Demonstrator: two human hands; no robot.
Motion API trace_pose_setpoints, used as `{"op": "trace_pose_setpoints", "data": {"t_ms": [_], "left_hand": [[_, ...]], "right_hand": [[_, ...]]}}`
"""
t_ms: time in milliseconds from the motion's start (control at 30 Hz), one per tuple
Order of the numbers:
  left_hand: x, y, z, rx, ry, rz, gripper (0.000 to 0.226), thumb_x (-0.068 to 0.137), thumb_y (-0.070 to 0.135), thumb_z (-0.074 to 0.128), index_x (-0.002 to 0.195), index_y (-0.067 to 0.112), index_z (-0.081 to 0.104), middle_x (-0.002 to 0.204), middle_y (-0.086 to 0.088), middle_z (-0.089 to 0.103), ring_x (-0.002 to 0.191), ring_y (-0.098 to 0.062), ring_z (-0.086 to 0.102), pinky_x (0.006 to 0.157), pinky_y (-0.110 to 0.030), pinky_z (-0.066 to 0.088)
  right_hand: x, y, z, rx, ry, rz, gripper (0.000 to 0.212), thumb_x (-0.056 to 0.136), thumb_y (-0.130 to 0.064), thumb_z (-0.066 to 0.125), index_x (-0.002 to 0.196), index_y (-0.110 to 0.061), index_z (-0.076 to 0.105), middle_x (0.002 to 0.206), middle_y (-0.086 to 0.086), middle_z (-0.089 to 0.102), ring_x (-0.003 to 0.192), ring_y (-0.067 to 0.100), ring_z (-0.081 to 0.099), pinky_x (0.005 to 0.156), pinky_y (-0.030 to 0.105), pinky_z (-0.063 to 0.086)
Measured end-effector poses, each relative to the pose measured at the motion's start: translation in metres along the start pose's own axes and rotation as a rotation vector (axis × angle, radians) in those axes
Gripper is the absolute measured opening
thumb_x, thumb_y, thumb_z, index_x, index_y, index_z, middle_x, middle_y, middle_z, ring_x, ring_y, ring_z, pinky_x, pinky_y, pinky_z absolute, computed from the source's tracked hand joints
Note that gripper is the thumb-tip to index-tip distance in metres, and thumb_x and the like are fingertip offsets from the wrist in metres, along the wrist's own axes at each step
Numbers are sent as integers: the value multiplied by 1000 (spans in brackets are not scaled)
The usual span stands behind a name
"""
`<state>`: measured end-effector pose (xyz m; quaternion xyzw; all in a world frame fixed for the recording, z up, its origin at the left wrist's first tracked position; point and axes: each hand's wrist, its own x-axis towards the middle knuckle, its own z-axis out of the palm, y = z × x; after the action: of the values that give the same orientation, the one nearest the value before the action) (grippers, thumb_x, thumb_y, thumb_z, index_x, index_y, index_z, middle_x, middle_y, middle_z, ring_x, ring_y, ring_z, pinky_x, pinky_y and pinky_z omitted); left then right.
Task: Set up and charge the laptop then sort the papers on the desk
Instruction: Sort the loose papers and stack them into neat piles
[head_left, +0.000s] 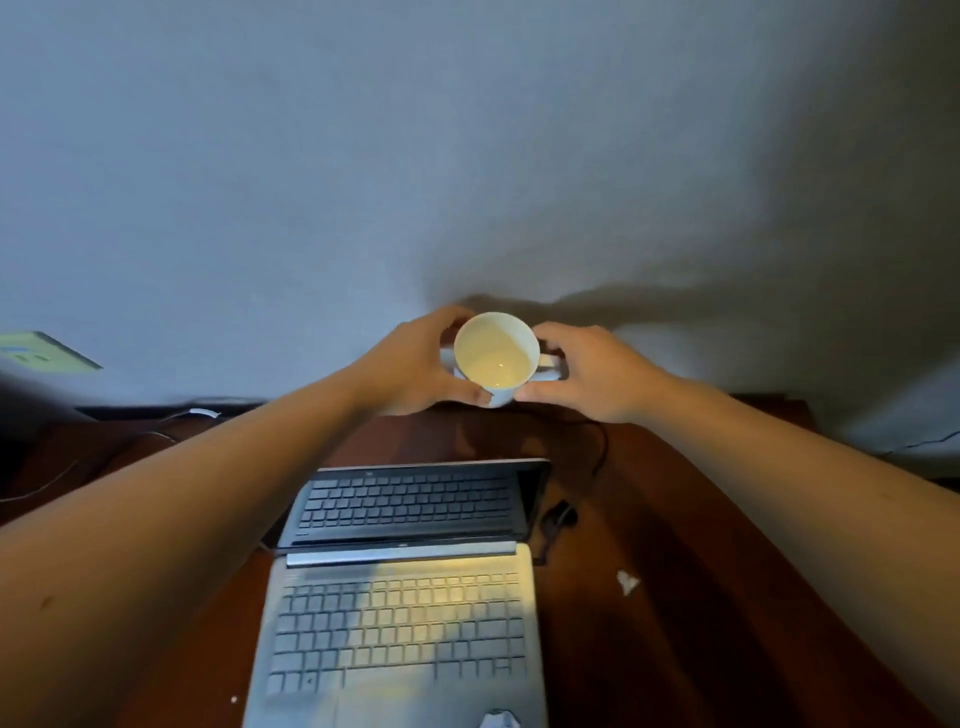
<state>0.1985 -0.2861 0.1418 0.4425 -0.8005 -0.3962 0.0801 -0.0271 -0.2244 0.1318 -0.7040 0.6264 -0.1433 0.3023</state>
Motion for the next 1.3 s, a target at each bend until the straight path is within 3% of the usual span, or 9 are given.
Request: {"op": "trace_pose_setpoints", "data": {"t_ms": [167,300,400,500,733,867,1133,1300], "left_hand": [[26,78,52,23,-50,-10,81,72,27,92,141,36,49,126,14,60,113,-13,62,102,-34,48],[58,122,113,77,-111,-28,87,75,23,89,148,29,41,130,5,60,117,-18,59,97,-35,46],[84,144,160,65,-159,-69,84,75,22,89,146,21,43,137,-1,61,122,-23,59,102,-40,47],[108,156,203,51,-208,-96,79,72,21,91,139,23,51,131,1,65,120,-22,62,104,-45,49],[151,177,278,73,-268,-81,82,74,27,90,144,26,47,132,-1,65,117,-24,62,102,-45,49],[169,190,306,116,-300,-49,74,81,26,84,144,21,45,132,-4,64,117,-26,60,101,-43,49],[185,201,339,162,-303,-16,63,85,27,81,139,16,51,128,-6,65,110,-25,62,95,-38,50],[187,192,341,255,-311,8,71,84,36,80,144,22,46,127,-3,66,108,-24,64,93,-40,53]], "right_hand": [[-58,64,-45,-30,42,25,55,82,-53,73,127,-27,55,116,-10,65,97,11,60,83,39,54],[-98,122,-67,-127,31,64,55,85,-54,69,129,-24,54,116,-3,65,96,17,60,81,39,53],[-123,165,-75,-148,39,115,56,86,-53,68,131,-22,53,116,0,65,97,19,60,80,36,51],[-143,207,-73,-118,33,191,60,86,-54,67,135,-23,50,121,-2,64,102,19,60,81,34,51],[-171,291,-63,53,35,356,60,80,-53,73,130,-27,53,120,-8,64,101,12,61,85,36,54],[-179,323,-69,100,46,381,56,81,-44,77,130,-24,55,121,-9,63,100,8,58,79,25,45],[-188,355,-76,69,28,439,58,80,-47,77,130,-28,54,121,-9,63,104,13,61,85,34,53],[-190,350,-74,-25,-26,488,66,80,-55,73,135,-29,47,124,-6,61,102,15,60,83,37,54]]}}
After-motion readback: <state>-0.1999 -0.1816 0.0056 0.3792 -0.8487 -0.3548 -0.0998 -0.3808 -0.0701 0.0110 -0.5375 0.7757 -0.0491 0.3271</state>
